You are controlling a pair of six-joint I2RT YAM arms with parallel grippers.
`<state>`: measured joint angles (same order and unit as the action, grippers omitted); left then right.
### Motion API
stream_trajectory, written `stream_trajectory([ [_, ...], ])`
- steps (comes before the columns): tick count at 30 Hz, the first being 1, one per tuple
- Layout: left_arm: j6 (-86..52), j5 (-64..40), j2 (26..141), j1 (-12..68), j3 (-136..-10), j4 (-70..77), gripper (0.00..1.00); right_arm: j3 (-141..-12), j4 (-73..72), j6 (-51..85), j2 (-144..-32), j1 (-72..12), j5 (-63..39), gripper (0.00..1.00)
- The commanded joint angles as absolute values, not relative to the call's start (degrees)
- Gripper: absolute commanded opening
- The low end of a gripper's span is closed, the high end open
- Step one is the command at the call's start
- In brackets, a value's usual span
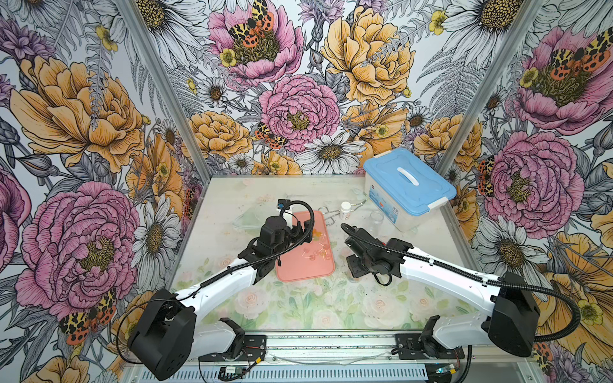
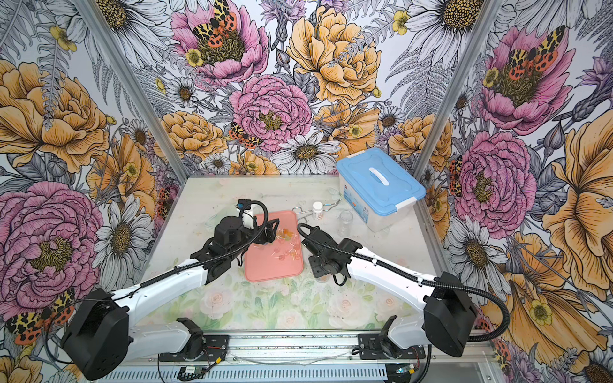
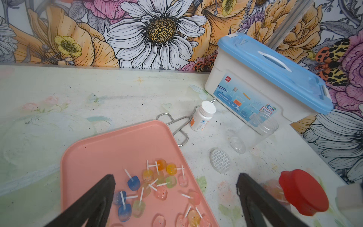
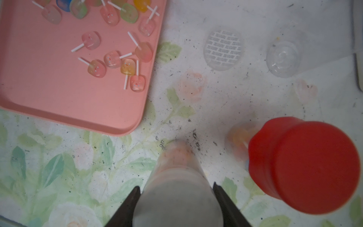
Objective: Pour the candies out of the jar
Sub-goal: Pick up the jar from the center of the board.
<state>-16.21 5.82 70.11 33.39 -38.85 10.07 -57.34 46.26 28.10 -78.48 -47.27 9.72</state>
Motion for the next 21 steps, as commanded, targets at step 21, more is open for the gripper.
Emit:
stream_trajectory([
  [21, -7.4, -22.7, 58.3, 25.8, -33.8, 14.4, 0.99, -89.4, 43.2, 14.1, -92.3, -31.0, -29.4, 0.43],
])
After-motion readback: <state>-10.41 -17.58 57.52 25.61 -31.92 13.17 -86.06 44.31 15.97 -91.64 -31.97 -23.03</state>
